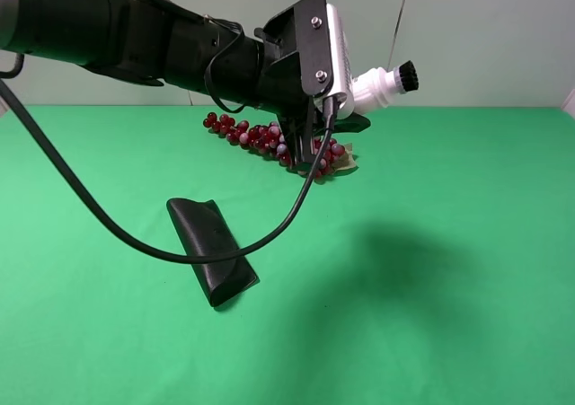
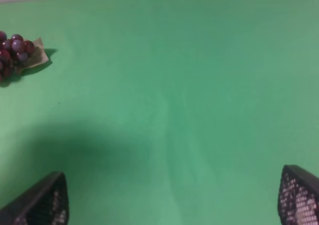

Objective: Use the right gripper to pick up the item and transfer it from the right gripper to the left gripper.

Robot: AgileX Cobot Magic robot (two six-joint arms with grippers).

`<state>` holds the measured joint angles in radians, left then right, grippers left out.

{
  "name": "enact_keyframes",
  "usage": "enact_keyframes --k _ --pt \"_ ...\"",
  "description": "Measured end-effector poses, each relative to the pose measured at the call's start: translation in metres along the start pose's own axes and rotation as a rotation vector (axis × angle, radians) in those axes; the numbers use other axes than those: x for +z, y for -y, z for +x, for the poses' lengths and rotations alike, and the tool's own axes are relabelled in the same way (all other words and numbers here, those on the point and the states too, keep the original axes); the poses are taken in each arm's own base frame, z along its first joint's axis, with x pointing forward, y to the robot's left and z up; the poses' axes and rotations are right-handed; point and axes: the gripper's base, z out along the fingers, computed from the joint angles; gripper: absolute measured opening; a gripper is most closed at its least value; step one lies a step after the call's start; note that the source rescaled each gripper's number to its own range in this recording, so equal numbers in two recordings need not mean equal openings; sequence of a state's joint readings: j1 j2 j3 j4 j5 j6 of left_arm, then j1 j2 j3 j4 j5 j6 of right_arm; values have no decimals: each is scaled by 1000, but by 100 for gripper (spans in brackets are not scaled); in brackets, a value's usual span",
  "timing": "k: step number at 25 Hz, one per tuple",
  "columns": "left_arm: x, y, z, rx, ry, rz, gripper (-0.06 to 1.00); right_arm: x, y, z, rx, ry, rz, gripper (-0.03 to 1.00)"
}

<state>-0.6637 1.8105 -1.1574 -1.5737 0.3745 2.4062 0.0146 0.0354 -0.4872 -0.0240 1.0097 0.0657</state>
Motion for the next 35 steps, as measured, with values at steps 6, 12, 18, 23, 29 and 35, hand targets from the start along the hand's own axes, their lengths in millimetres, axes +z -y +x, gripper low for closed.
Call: enact_keyframes --k 6,12,18,23,29,35 --pt "0 -1 1 0 -7 -6 0 0 0 0 0 0 0 84" --pt "0 -1 2 -8 -19 -10 0 0 0 0 0 0 0 84" --pt "-2 -2 12 -85 -104 1 0 0 0 0 0 0 0 84" --pt "-6 -11 26 -196 -211 -71 0 0 0 0 0 0 0 84" --pt "-15 -23 43 -395 -279 -154 0 0 0 0 0 0 0 84" --pt "-37 -40 51 -608 -299 -246 0 0 0 0 0 -2 0 84"
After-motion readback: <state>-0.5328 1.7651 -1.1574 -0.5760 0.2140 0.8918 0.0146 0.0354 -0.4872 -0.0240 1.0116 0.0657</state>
